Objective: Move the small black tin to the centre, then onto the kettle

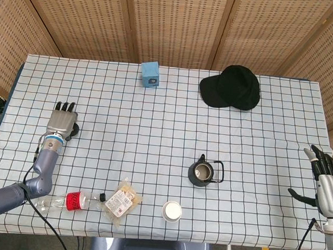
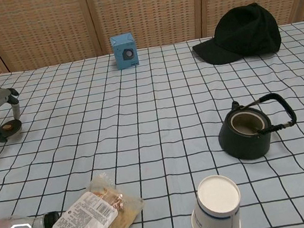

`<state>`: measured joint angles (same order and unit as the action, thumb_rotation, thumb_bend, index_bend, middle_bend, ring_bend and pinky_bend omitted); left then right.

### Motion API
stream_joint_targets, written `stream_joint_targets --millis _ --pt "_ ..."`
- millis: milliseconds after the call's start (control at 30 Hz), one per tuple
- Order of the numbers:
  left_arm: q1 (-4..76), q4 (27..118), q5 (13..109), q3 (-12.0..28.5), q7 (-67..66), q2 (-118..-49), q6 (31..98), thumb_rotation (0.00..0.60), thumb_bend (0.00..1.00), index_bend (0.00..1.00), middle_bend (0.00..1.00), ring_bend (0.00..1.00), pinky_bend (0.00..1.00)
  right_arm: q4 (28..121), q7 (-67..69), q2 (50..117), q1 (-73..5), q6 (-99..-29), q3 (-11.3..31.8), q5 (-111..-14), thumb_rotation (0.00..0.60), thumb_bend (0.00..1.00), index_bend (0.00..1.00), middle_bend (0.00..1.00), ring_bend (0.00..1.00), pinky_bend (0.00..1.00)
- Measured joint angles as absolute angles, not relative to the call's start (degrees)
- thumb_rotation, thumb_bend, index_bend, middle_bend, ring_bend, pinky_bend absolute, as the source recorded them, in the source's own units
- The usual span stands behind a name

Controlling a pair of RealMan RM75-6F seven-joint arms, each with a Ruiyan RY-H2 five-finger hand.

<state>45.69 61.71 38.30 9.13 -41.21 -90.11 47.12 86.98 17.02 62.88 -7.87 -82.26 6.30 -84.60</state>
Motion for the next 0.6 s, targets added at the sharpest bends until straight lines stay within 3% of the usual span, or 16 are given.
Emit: stream_joint_targets --millis 333,600 --pt "49.78 73.86 39.31 11.53 -45.41 -88.52 52.52 0.600 0.28 0.51 0.00 0.00 0.00 87.22 19.15 62.10 -7.71 -82.26 6.43 -84.40 0.600 0.20 0.07 0.00 0.00 0.00" --pt "56.98 73.11 37.01 13.91 -50.32 -96.39 53.32 0.600 0.27 0.50 0.00 0.00 0.00 86.67 19.67 62.03 -7.64 -82.23 6.57 -84.16 0.600 0.20 0.07 0.00 0.00 0.00"
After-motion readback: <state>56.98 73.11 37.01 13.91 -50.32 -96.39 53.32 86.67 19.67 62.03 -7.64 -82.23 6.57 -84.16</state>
